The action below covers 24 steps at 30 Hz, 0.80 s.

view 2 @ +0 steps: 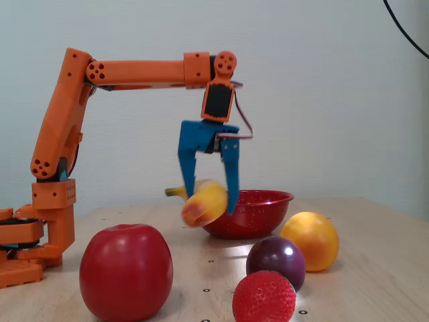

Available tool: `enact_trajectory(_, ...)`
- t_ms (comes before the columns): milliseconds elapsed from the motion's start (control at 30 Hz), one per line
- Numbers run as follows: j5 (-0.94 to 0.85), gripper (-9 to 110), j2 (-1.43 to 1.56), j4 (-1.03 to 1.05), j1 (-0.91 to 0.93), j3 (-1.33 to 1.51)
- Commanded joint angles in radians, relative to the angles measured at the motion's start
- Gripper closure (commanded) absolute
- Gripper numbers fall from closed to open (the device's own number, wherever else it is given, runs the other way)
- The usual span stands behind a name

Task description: Put the banana in the red bowl.

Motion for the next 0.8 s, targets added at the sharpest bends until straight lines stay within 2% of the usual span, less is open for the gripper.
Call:
enact_trajectory(0,-0.006,101,0.166,0.091,-0.018,-0.132)
enact_trajectory(300,-0.031,101,0.215,-0.046,0.055,-0.319)
enact_trajectory(767,0.072,101,0.35,-0.403,0.336,-0.219)
